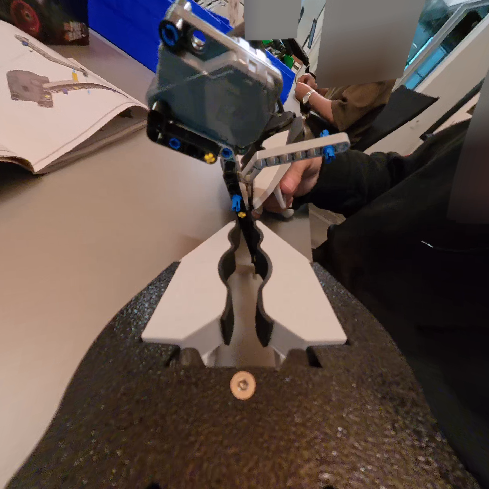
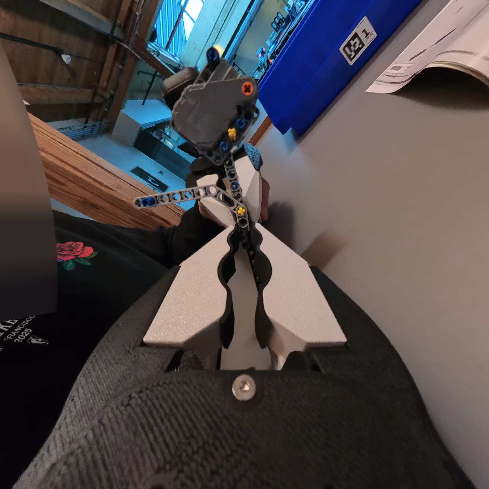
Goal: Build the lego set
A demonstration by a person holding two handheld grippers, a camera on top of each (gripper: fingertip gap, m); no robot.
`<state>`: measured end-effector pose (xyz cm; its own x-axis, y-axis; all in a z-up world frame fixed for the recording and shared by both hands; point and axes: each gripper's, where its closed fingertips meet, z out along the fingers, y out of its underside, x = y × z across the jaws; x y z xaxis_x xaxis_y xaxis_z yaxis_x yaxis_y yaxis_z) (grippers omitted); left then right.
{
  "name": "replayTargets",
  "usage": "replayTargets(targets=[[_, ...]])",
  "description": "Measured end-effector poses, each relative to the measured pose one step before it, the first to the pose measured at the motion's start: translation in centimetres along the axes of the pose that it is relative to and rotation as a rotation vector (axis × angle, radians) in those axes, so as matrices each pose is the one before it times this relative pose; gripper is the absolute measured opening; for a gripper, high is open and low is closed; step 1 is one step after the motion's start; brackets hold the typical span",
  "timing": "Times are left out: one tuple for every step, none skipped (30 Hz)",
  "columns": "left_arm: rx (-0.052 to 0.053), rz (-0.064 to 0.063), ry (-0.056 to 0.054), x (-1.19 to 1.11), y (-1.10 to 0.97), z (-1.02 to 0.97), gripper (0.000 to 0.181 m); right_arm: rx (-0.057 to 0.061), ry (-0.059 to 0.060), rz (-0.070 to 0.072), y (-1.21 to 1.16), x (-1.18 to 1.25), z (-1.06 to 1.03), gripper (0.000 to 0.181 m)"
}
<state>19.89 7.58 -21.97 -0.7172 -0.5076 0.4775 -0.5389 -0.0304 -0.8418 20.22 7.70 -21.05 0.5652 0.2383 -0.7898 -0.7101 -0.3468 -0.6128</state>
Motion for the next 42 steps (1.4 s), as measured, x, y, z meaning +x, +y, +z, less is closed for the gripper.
replayTargets(targets=[[0.0101, -0.0084, -0.0091, -0.197, -0.163, 0.018, 0.006, 0.0107, 0.0124, 0.0015, -0.165, 0.178, -0.024, 0.005], [0.0098, 0.0009, -0.0121, -0.175, -0.168, 0.01, 0.006, 0.0202, 0.0218, -0.012, -0.266, 0.227, -0.004, 0.005], [0.0039, 0.0006, 0.0013, -0.009, -0.07, -0.005, 0.006, 0.0049, -0.0007, 0.0006, -0.078, 0.007, 0.005, 0.005], [0.0007, -0.0045, 0.0063, 0.038, -0.005, -0.005, 0.006, -0.0036, -0.0124, 0.012, 0.019, -0.08, -0.013, 0.005], [-0.0004, -0.0067, 0.001, -0.012, 0.033, 0.004, 0.006, -0.0039, -0.0097, 0.0167, 0.014, 0.004, -0.016, 0.005], [0.0019, -0.0039, -0.0014, -0.034, -0.009, -0.009, 0.006, -0.0015, -0.0065, 0.0182, -0.023, 0.061, 0.004, 0.005], [0.0051, -0.0006, 0.0039, 0.042, -0.069, -0.049, 0.006, 0.0022, -0.0066, 0.0047, -0.065, -0.026, 0.011, 0.005], [0.0024, 0.0014, 0.0065, 0.105, -0.017, -0.035, 0.006, -0.0024, -0.0138, 0.002, -0.007, -0.141, -0.006, 0.005], [-0.0029, 0.0037, -0.0011, 0.037, 0.06, -0.01, 0.006, -0.0065, -0.0121, 0.0087, 0.058, -0.098, -0.016, 0.006], [-0.0051, 0.0097, -0.0069, 0.019, 0.08, 0.016, 0.005, 0.0003, -0.0026, -0.004, -0.003, -0.069, -0.003, 0.007], [-0.0085, 0.0153, -0.0061, 0.065, 0.132, 0.028, 0.005, -0.0019, -0.0019, -0.019, 0.029, -0.152, -0.029, 0.008], [-0.0151, 0.0127, -0.012, -0.058, 0.209, 0.026, 0.005, -0.003, 0.0061, -0.0249, -0.011, -0.039, -0.076, 0.01], [-0.0144, 0.0059, -0.0141, -0.142, 0.2, 0.024, 0.005, 0.0043, 0.0336, -0.0289, -0.158, 0.373, -0.126, 0.012], [-0.0052, -0.0015, -0.0013, -0.026, 0.082, 0.011, 0.005, -0.0006, 0.0236, -0.0309, -0.099, 0.255, -0.089, 0.011], [-0.0021, -0.0082, 0.0077, 0.005, 0.028, 0.018, 0.005, -0.0111, 0.0097, -0.0249, 0.056, 0.084, 0.009, 0.01], [-0.0047, -0.0093, 0.0125, 0.054, 0.054, 0.014, 0.005, -0.0112, -0.0035, -0.0201, 0.065, -0.104, 0.058, 0.007], [-0.0045, -0.0052, 0.0129, 0.094, 0.055, 0.032, 0.006, -0.0089, -0.01, -0.0094, 0.033, -0.132, 0.04, 0.006], [0.002, 0.0018, 0.0075, 0.079, -0.042, -0.002, 0.007, -0.0068, -0.0142, 0.0031, 0.039, -0.1, -0.015, 0.005], [0.0132, 0.0079, -0.0043, -0.018, -0.213, -0.059, 0.009, 0.0012, -0.0098, 0.0095, -0.043, -0.009, -0.036, 0.005], [0.0247, 0.0114, -0.0163, -0.158, -0.377, -0.122, 0.013, 0.0031, -0.004, 0.0075, -0.037, 0.011, -0.022, 0.005], [0.0247, 0.0137, -0.0176, -0.182, -0.379, -0.157, 0.013, -0.0041, -0.0029, 0.0055, 0.058, -0.001, 0.014, 0.005], [0.0088, 0.0096, -0.0081, -0.069, -0.143, -0.083, 0.012, 0.0001, -0.0029, 0.0023, -0.028, -0.02, 0.024, 0.004], [-0.0009, 0.0029, -0.0001, 0.008, 0.014, -0.002, 0.01, -0.0023, -0.0002, -0.0005, 0.035, -0.004, 0.02, 0.005], [0.0002, -0.0001, 0.0017, 0.024, -0.003, 0.002, 0.01, -0.0023, 0.0006, -0.0056, 0.054, -0.028, 0.026, 0.005], [0.0005, -0.0023, -0.0011, -0.029, -0.009, -0.001, 0.01, 0.0002, 0.0038, -0.0032, 0.003, 0.016, -0.001, 0.005], [-0.0009, -0.0025, 0.0013, -0.006, 0.015, -0.003, 0.01, 0.0001, 0.006, 0.002, 0.002, 0.094, 0.006, 0.005], [0.0035, -0.0017, 0.005, 0.061, -0.047, -0.022, 0.008, 0.0015, -0.0007, 0.0016, -0.03, 0.017, -0.015, 0.005], [0.0082, -0.0013, 0.0025, 0.023, -0.109, -0.049, 0.006, 0.0039, 0.0063, -0.0024, -0.062, 0.06, -0.029, 0.006], [0.0064, 0.0004, 0.0057, 0.076, -0.074, -0.063, 0.005, 0.0018, 0.0068, -0.0068, -0.018, 0.027, -0.007, 0.008], [-0.0009, 0.0008, 0.0058, 0.091, 0.026, -0.03, 0.005, 0.0025, -0.0089, -0.0101, -0.031, -0.219, -0.024, 0.009], [-0.0077, -0.002, -0.0068, -0.084, 0.123, 0.017, 0.005, 0.0117, 0.0053, -0.0075, -0.168, 0.001, -0.082, 0.011], [-0.0074, -0.0042, -0.0062, -0.097, 0.107, 0.033, 0.006, 0.0187, 0.013, -0.0029, -0.272, 0.17, -0.152, 0.01], [-0.0048, -0.0035, 0.0048, 0.041, 0.069, 0.035, 0.006, 0.0009, -0.0041, 0.0017, -0.002, -0.036, -0.032, 0.01], [-0.0028, -0.005, 0.0085, 0.051, 0.036, 0.011, 0.005, -0.0028, -0.0034, -0.0016, 0.029, -0.057, 0.037, 0.01], [-0.003, -0.005, 0.0075, 0.033, 0.038, 0.0, 0.006, -0.0041, -0.0007, -0.0045, 0.036, -0.029, 0.022, 0.009], [0.0025, -0.0031, 0.0089, 0.072, -0.033, -0.008, 0.007, -0.0061, -0.0032, -0.0037, 0.034, -0.041, 0.001, 0.007], [0.009, -0.0034, 0.0014, -0.018, -0.127, -0.053, 0.01, -0.0023, -0.003, -0.0061, -0.027, -0.04, -0.014, 0.005], [0.0065, -0.0056, -0.0034, -0.1, -0.092, -0.052, 0.012, -0.004, 0.0011, -0.0006, 0.024, 0.034, 0.044, 0.005], [0.0038, -0.0046, 0.0013, -0.035, -0.046, -0.051, 0.011, -0.0039, 0.0043, 0.006, 0.055, 0.116, 0.031, 0.004], [0.0077, 0.0011, 0.0035, 0.061, -0.109, -0.041, 0.009, -0.0022, -0.005, -0.0006, 0.03, -0.068, 0.029, 0.004], [0.0142, 0.0061, 0.0012, 0.078, -0.189, -0.048, 0.008, -0.0039, -0.0108, -0.0028, 0.048, -0.172, 0.037, 0.005], [0.0113, 0.0026, -0.0051, -0.012, -0.143, -0.017, 0.009, -0.0057, -0.008, -0.0002, 0.069, -0.105, 0.054, 0.005]])
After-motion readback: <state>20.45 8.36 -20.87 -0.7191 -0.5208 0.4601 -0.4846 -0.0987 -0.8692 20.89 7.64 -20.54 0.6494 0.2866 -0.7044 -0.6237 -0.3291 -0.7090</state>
